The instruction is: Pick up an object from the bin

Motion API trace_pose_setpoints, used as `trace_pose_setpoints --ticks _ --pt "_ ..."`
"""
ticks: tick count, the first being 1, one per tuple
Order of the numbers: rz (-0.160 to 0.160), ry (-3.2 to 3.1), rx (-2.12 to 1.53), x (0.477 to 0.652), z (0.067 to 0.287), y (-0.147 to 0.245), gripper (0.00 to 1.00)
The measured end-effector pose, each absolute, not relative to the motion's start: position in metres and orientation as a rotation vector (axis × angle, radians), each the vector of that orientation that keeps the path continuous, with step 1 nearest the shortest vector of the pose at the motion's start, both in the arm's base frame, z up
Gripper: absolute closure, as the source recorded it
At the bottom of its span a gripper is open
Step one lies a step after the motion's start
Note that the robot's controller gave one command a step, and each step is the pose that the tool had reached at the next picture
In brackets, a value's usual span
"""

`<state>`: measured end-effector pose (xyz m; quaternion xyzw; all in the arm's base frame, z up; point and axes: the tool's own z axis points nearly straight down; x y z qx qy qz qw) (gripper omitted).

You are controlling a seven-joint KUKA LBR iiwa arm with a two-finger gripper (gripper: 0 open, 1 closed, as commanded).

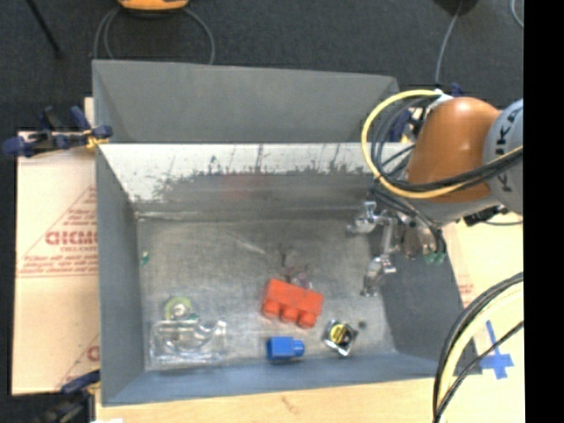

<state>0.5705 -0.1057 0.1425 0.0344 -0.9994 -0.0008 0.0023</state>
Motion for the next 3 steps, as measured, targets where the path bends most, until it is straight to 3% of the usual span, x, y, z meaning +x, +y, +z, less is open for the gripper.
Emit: trace_pose_setpoints --ticks 1,2,3 --pt "0.007 -3.13 0.408 0.526 0.074 -0.021 0.0" --pt "0.007 -3.14 0.408 0.53 0.077 -0.022 1.0" --pt "0.006 -3.036 0.849 0.543 0.276 -0.025 1.0"
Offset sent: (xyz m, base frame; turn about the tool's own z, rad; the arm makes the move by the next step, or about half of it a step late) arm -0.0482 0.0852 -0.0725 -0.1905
